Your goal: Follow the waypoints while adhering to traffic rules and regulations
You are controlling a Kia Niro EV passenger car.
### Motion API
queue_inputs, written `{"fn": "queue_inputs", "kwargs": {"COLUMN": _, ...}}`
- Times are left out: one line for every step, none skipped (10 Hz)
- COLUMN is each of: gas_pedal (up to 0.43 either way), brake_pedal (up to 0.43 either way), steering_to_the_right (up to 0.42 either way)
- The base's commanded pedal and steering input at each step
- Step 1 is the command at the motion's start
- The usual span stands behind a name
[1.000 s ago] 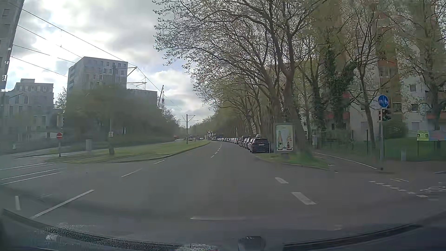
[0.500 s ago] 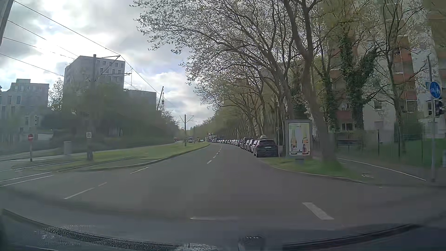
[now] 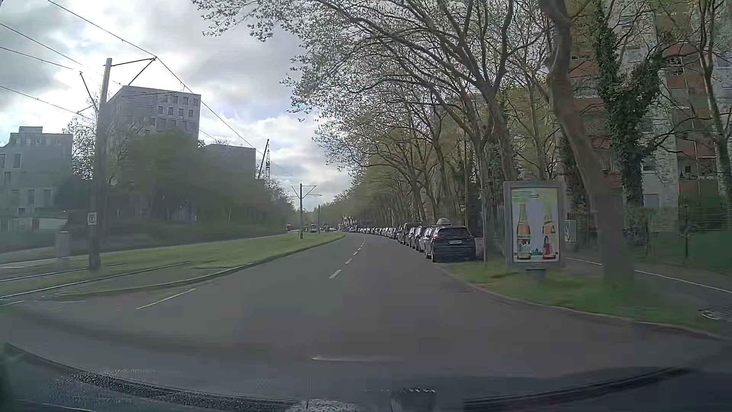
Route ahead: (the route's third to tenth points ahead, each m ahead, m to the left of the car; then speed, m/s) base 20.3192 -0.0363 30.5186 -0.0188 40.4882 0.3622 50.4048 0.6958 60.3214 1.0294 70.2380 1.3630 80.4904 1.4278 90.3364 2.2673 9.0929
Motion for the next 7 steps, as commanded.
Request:
{"fn": "queue_inputs", "kwargs": {"gas_pedal": 0.197, "brake_pedal": 0.000, "steering_to_the_right": -0.006}}
{"fn": "queue_inputs", "kwargs": {"gas_pedal": 0.197, "brake_pedal": 0.000, "steering_to_the_right": -0.005}}
{"fn": "queue_inputs", "kwargs": {"gas_pedal": 0.197, "brake_pedal": 0.000, "steering_to_the_right": -0.003}}
{"fn": "queue_inputs", "kwargs": {"gas_pedal": 0.197, "brake_pedal": 0.000, "steering_to_the_right": -0.003}}
{"fn": "queue_inputs", "kwargs": {"gas_pedal": 0.197, "brake_pedal": 0.000, "steering_to_the_right": -0.003}}
{"fn": "queue_inputs", "kwargs": {"gas_pedal": 0.189, "brake_pedal": 0.000, "steering_to_the_right": -0.004}}
{"fn": "queue_inputs", "kwargs": {"gas_pedal": 0.177, "brake_pedal": 0.000, "steering_to_the_right": -0.004}}
